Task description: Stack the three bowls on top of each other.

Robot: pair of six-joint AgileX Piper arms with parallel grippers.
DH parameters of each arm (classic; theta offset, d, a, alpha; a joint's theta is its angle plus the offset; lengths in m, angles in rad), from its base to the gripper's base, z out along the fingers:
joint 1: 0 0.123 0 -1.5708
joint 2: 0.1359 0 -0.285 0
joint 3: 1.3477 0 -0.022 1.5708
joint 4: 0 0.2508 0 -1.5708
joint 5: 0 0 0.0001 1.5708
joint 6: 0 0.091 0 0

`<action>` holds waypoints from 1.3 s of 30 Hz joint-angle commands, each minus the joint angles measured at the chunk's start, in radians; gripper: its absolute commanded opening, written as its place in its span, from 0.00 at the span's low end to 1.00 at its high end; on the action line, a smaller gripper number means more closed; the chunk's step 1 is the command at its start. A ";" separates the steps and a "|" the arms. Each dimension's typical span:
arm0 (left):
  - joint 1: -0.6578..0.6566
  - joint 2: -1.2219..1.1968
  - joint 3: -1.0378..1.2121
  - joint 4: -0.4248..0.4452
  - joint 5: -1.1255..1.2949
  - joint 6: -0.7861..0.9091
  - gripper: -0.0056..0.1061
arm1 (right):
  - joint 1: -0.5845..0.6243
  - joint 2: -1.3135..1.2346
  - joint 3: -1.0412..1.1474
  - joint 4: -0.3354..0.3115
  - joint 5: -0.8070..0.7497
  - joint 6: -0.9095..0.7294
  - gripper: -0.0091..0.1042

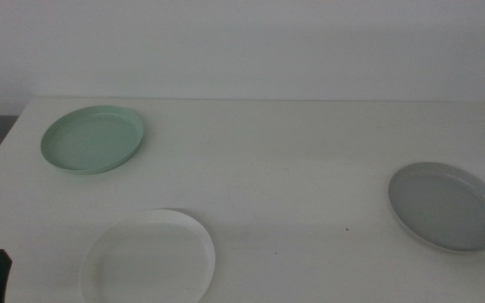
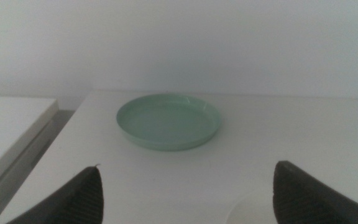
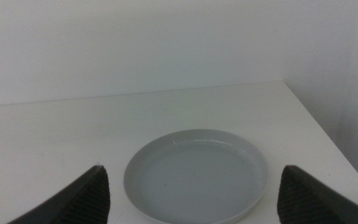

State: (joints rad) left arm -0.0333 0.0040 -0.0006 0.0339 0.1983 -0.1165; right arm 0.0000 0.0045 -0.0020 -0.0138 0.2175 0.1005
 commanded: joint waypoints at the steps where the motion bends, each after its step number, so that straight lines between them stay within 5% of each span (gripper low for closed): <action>1: -0.006 0.034 -0.037 -0.004 0.013 -0.004 0.89 | -0.008 -0.005 0.002 -0.005 -0.010 -0.003 0.90; 18: -0.019 0.908 -0.853 -0.090 0.867 -0.004 0.89 | -0.008 -0.005 0.002 -0.005 -0.010 -0.003 0.90; 39: -0.042 1.513 -0.838 -0.215 0.581 0.224 0.89 | -0.008 -0.005 0.002 -0.005 -0.010 -0.003 0.90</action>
State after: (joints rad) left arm -0.0609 1.5017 -0.8443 -0.1655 0.8066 0.0997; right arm 0.0000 0.0045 -0.0020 -0.0138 0.2175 0.1005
